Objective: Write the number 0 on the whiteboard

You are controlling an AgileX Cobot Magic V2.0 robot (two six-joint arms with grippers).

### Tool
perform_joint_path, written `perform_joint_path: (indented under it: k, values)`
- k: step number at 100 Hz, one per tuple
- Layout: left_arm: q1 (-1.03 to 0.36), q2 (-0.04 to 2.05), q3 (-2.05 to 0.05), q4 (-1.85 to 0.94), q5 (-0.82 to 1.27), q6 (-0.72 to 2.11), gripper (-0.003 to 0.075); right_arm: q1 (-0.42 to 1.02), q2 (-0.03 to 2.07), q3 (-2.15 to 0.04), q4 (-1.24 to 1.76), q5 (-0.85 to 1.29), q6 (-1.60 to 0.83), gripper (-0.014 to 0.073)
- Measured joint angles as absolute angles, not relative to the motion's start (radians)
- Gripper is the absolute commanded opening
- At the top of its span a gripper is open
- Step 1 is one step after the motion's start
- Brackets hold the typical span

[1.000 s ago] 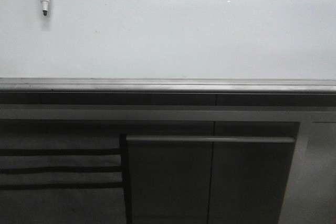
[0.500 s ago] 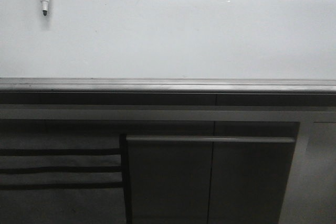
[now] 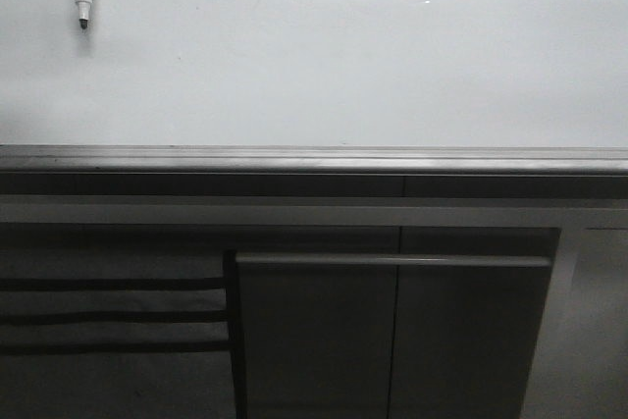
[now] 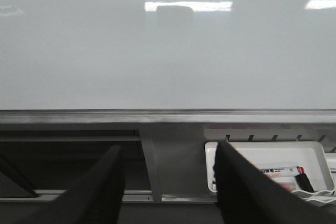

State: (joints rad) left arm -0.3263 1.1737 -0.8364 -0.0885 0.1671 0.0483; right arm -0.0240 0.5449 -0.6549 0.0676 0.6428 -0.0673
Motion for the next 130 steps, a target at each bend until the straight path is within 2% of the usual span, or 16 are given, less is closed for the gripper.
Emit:
perform_joint_path:
  k: [42, 80, 89, 114, 130]
  values:
    - [-0.279, 1.491, -1.134, -0.043, 0.232, 0.048, 0.0337, -0.024, 0.545, -0.655, 0.068, 0.643, -0.067, 0.0350]
    - [-0.262, 1.550, -1.200, -0.014, 0.289, 0.048, 0.0330, -0.024, 0.545, -0.655, 0.070, 0.624, -0.069, 0.0350]
    - [-0.253, 1.550, -1.201, 0.000, 0.299, 0.048, 0.0286, -0.024, 0.545, -0.655, 0.070, 0.620, -0.069, 0.0350]
    - [-0.245, 1.550, -1.201, 0.039, 0.332, 0.048, 0.0052, -0.024, 0.545, -0.655, 0.070, 0.609, -0.069, 0.0350]
    - [-0.245, 1.551, -1.219, 0.047, 0.393, 0.048, -0.0020, -0.024, 0.545, -0.655, 0.072, 0.602, -0.069, 0.0350]
